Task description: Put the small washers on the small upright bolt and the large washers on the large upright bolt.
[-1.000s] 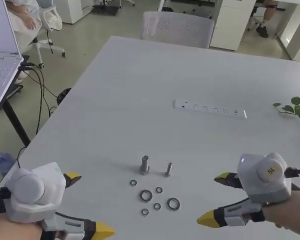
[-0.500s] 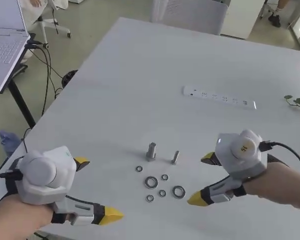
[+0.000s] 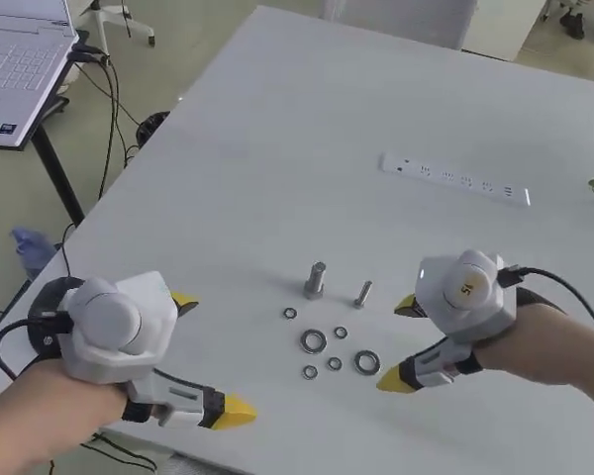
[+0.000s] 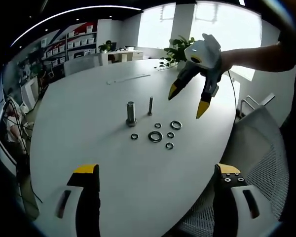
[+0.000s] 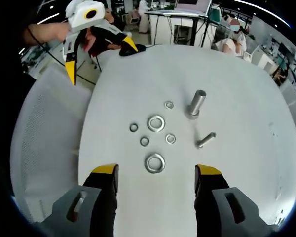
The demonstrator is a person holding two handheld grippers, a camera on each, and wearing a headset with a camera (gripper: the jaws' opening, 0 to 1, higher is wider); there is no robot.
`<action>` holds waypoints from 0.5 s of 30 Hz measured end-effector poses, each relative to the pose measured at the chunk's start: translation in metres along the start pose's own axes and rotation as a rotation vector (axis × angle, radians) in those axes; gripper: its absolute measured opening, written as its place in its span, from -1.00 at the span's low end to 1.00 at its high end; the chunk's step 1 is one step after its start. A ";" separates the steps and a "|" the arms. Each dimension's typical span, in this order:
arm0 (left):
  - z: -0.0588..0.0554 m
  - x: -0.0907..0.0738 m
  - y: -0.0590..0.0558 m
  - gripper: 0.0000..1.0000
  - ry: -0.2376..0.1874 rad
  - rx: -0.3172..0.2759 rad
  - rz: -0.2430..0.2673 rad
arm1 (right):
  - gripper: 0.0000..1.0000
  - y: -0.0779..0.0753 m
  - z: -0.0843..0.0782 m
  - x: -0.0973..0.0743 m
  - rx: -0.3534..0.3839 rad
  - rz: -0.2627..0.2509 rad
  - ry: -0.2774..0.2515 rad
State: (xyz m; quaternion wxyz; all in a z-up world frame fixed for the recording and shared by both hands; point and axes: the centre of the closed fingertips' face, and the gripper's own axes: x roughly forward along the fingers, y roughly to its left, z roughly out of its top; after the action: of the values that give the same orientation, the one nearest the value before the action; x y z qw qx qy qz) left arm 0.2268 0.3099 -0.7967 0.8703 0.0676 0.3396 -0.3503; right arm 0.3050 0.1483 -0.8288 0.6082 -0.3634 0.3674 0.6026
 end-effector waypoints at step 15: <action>0.001 0.004 -0.003 0.94 -0.016 0.023 -0.010 | 0.09 0.004 -0.006 0.026 -0.082 0.030 0.084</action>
State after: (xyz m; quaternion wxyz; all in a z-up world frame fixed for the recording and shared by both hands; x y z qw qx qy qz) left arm 0.2272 0.3050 -0.7982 0.8704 0.0731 0.3289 -0.3590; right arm 0.3006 0.1551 -0.8551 0.5677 -0.4076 0.3729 0.6103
